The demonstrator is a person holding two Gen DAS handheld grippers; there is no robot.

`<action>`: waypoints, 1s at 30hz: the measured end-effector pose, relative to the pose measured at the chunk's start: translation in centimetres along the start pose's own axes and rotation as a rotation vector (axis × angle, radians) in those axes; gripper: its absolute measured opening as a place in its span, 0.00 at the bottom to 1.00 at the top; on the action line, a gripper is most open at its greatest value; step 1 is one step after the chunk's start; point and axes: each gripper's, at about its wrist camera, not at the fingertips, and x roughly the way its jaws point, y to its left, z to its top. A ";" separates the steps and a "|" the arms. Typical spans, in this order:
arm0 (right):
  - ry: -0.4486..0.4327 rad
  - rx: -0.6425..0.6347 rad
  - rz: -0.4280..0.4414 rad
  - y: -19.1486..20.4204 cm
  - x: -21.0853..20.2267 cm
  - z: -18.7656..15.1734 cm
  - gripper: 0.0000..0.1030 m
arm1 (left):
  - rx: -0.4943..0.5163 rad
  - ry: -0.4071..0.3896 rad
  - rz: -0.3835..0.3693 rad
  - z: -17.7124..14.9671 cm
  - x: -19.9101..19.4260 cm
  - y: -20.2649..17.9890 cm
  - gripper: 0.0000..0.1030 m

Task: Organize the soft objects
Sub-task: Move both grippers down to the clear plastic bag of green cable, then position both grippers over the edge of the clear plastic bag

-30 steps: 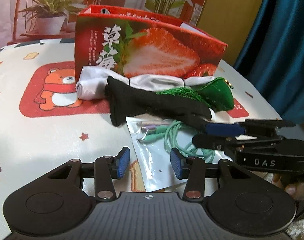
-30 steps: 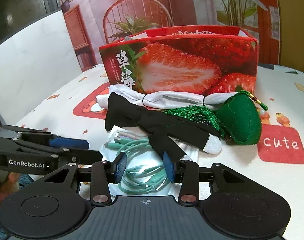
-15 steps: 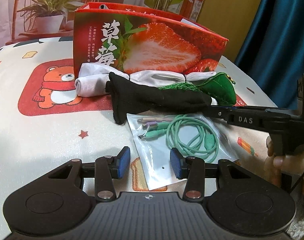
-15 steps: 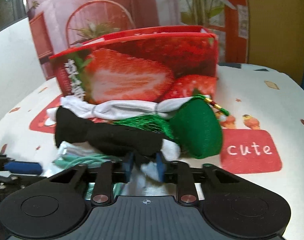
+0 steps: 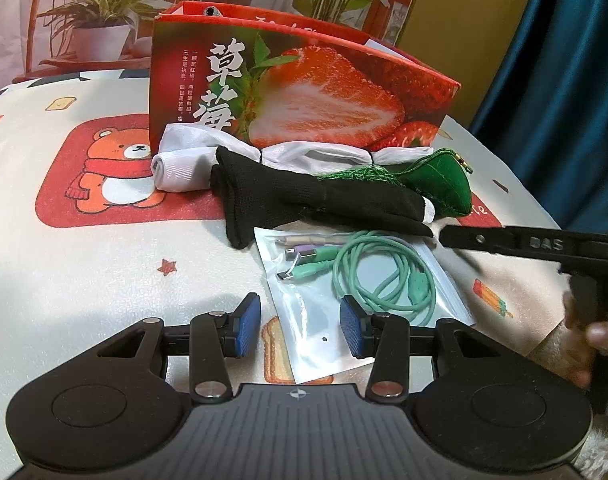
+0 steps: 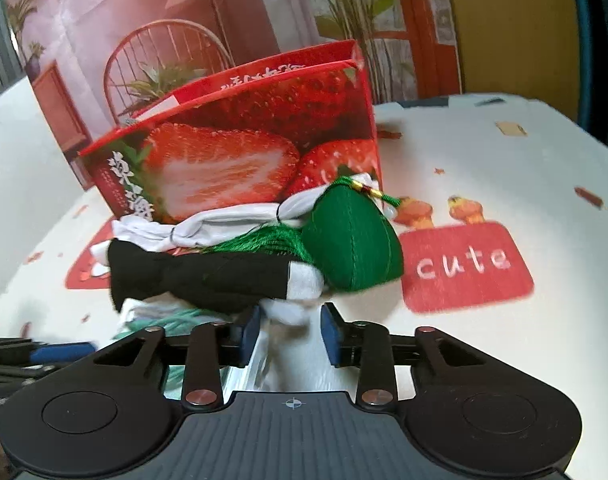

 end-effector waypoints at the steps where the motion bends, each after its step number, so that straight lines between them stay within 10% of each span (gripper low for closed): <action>1: 0.007 0.014 0.012 -0.1 -0.3 -0.1 0.32 | 0.000 0.001 -0.002 0.0 0.0 0.0 0.45; 30: 0.067 -0.156 0.126 3.5 1.0 -2.0 0.33 | -0.062 -0.010 0.024 0.2 0.0 0.1 0.46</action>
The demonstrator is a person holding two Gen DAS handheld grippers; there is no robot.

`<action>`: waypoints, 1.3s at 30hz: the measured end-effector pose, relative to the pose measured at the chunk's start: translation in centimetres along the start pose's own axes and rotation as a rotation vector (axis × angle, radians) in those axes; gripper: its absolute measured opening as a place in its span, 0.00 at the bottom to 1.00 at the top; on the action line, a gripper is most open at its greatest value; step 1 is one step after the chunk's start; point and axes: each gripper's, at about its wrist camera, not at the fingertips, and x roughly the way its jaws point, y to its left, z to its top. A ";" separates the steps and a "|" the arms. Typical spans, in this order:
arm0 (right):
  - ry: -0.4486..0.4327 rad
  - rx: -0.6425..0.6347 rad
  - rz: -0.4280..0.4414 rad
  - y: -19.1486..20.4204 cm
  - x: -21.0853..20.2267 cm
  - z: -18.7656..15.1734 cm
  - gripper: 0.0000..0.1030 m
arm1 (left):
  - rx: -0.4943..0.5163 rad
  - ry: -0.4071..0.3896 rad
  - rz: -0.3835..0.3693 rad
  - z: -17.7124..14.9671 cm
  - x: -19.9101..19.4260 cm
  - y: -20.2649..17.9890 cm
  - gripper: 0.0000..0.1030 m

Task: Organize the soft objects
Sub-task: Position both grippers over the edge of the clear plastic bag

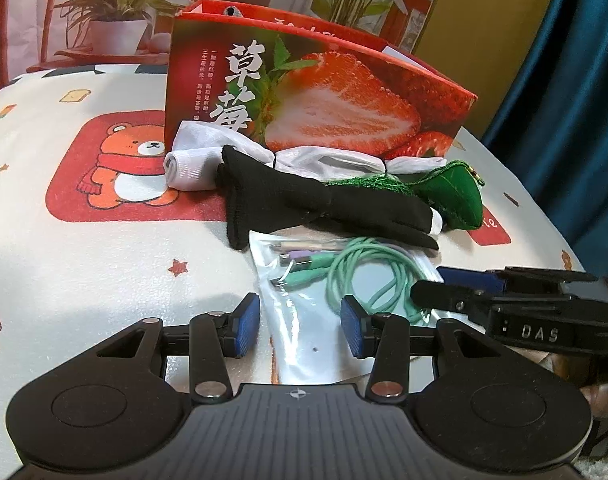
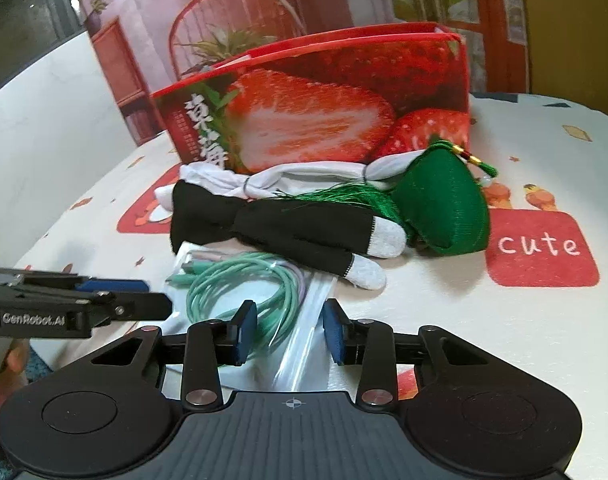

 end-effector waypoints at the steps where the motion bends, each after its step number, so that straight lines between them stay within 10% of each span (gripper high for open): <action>1: 0.002 -0.009 0.005 0.2 0.0 0.0 0.33 | -0.008 0.000 -0.003 0.0 0.0 0.1 0.46; 17: 0.001 -0.029 0.021 0.3 0.0 -0.1 0.33 | -0.058 -0.006 0.048 1.8 1.8 -0.3 0.46; 30: -0.003 -0.024 0.023 0.3 -0.1 -0.2 0.33 | -0.309 0.007 -0.157 0.7 1.4 1.8 0.47; 39: -0.003 -0.030 0.019 0.4 -0.1 -0.3 0.33 | -0.295 0.047 -0.179 0.2 0.8 1.9 0.47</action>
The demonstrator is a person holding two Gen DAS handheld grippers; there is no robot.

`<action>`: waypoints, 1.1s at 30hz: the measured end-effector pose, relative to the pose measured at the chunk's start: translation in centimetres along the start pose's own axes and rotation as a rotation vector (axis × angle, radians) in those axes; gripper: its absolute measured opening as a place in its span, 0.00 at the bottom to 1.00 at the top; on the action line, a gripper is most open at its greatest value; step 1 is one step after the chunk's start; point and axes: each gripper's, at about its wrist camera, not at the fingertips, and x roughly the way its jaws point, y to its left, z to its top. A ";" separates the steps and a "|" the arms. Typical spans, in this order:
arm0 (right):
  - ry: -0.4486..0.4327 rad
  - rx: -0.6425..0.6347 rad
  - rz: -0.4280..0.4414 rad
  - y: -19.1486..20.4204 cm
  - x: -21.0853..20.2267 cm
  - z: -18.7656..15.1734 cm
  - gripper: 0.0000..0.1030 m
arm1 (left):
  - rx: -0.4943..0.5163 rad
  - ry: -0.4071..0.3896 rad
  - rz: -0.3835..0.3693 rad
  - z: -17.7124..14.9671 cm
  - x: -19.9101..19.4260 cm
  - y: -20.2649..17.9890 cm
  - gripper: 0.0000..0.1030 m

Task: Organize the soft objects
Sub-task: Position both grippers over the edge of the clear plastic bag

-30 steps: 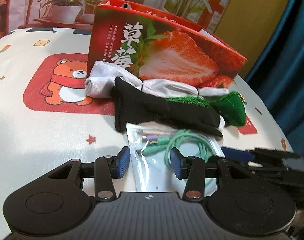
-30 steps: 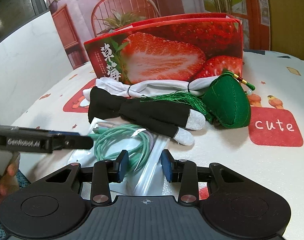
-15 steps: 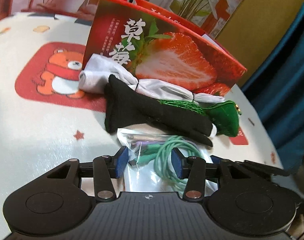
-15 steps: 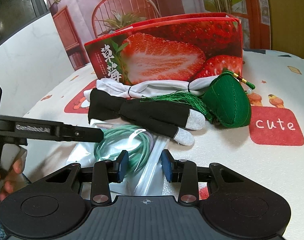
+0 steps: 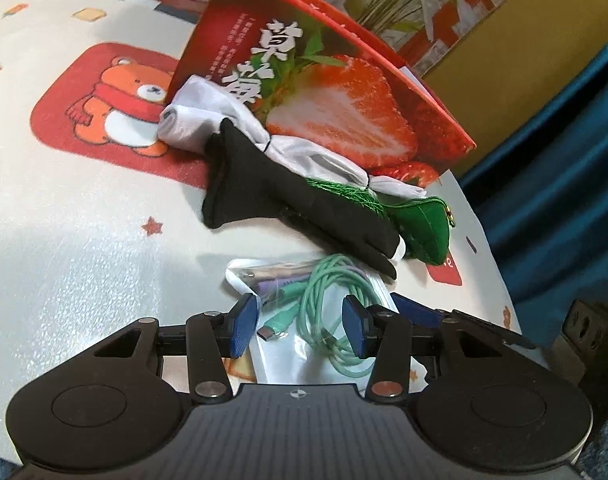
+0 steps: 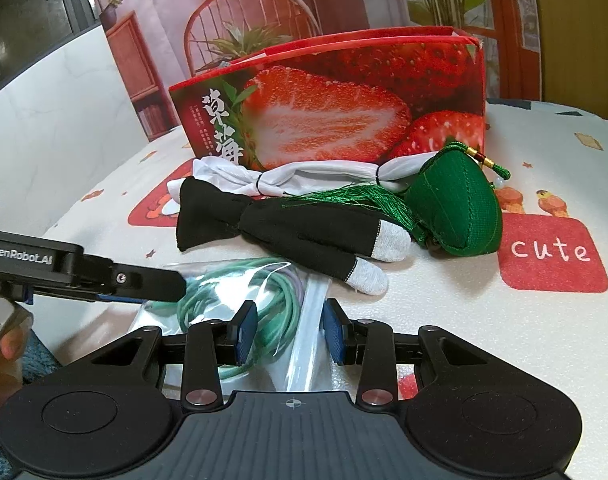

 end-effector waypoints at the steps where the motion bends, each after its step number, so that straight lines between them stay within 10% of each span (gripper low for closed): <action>1: -0.001 -0.004 -0.002 0.0 0.0 0.0 0.33 | -0.009 0.001 0.002 0.0 -0.1 0.2 0.47; 11: 0.008 -0.006 -0.015 0.2 0.0 0.1 0.33 | -0.001 0.016 0.131 -0.1 -1.4 -0.1 0.47; 28: 0.031 0.147 0.002 0.1 -0.2 0.0 0.32 | -0.065 -0.007 0.097 -0.6 -0.8 -0.5 0.45; 33: 0.018 0.159 0.007 -0.2 -0.3 -0.1 0.28 | -0.015 -0.012 0.140 -0.7 -0.7 -0.6 0.27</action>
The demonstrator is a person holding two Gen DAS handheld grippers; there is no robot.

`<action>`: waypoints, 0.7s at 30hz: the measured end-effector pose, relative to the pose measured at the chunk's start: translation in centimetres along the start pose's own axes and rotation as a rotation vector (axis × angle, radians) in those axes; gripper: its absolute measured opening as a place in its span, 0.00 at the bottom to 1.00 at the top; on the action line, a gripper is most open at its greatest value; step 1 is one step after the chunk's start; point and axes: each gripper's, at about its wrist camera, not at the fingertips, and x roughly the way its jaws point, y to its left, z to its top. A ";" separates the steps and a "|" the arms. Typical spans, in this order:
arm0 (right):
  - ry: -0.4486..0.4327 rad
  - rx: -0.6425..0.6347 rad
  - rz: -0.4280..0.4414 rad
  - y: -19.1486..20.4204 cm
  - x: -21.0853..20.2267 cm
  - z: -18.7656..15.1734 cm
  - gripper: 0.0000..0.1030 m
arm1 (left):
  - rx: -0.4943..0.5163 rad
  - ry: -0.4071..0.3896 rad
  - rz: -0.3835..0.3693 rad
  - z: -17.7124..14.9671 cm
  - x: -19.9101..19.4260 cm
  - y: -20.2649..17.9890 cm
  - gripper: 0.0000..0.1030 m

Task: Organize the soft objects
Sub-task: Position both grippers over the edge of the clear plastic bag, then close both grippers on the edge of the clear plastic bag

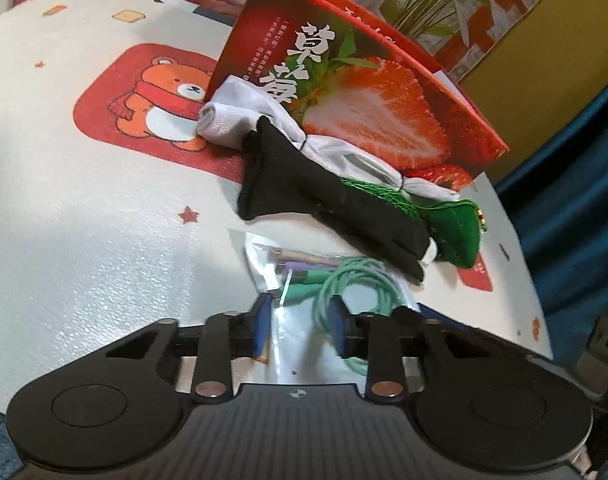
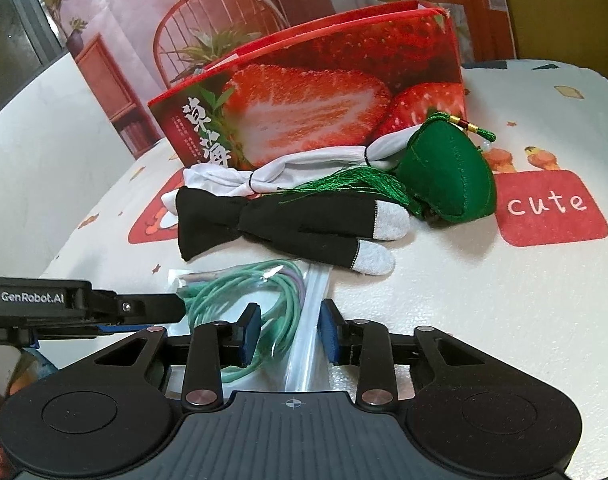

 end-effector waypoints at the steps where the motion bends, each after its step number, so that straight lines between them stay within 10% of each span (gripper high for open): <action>1: -0.002 -0.001 -0.001 0.0 0.0 0.0 0.28 | 0.014 -0.002 0.007 0.0 0.0 -0.1 0.26; 21: -0.017 -0.020 0.004 0.1 -0.3 0.2 0.16 | 0.089 -0.063 -0.016 0.1 -0.9 -0.6 0.21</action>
